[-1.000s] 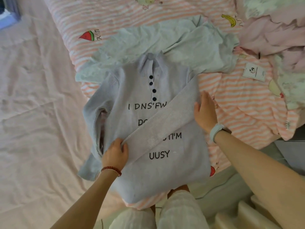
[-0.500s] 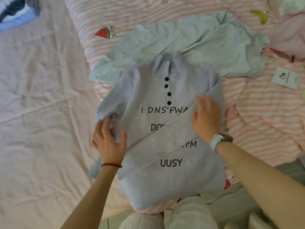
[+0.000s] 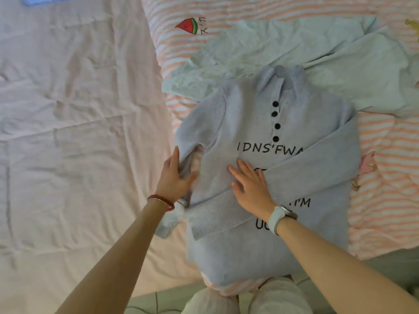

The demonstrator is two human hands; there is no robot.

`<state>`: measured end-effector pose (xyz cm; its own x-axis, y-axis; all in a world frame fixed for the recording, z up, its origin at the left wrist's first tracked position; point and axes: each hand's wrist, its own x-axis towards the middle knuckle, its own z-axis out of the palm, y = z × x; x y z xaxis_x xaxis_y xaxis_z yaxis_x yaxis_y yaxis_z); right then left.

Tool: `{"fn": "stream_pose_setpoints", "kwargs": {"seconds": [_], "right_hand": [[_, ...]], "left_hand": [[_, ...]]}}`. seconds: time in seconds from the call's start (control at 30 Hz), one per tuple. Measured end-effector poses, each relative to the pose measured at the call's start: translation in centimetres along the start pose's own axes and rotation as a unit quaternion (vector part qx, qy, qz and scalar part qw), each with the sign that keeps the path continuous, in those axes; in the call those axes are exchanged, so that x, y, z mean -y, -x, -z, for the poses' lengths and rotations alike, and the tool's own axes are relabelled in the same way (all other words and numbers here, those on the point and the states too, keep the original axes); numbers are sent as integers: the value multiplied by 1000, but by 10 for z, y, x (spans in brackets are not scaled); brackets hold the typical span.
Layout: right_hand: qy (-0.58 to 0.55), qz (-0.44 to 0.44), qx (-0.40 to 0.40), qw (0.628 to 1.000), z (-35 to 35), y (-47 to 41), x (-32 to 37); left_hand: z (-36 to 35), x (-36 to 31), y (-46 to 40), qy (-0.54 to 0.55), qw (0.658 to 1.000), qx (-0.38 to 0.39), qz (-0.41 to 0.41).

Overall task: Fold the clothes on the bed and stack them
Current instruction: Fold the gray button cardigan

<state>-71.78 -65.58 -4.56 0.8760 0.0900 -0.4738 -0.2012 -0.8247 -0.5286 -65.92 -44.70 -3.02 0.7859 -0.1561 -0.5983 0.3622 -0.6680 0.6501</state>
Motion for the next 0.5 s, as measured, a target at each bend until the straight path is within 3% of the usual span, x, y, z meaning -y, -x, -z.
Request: {"fn": "stream_pose_setpoints", "kwargs": {"seconds": [0.07, 0.13, 0.17, 0.27, 0.3, 0.4, 0.43, 0.5], "right_hand": [[-195, -59, -70, 977, 10, -2, 10], [-361, -133, -95, 918, 21, -2, 20], [-385, -147, -108, 905, 23, -2, 23], [-275, -48, -183, 943, 25, 2, 37], [-219, 9, -185, 958, 22, 2, 42], [-21, 136, -136, 981, 9, -6, 51], [16, 145, -110, 983, 5, -8, 52], [15, 126, -75, 989, 0, -10, 52]], "left_hand": [[-13, -3, 35, -98, 983, -36, -153], [-18, -7, 64, -56, 963, -13, -262], [-20, 0, 67, 3, 962, -31, -270], [-14, 16, 52, 151, 974, -137, -101], [-14, 25, 44, 113, 984, -120, -62], [-16, 47, 29, -21, 998, 49, 39], [-13, 50, 31, -24, 996, 58, 62], [-2, 53, 39, -21, 996, -51, 72]]}}
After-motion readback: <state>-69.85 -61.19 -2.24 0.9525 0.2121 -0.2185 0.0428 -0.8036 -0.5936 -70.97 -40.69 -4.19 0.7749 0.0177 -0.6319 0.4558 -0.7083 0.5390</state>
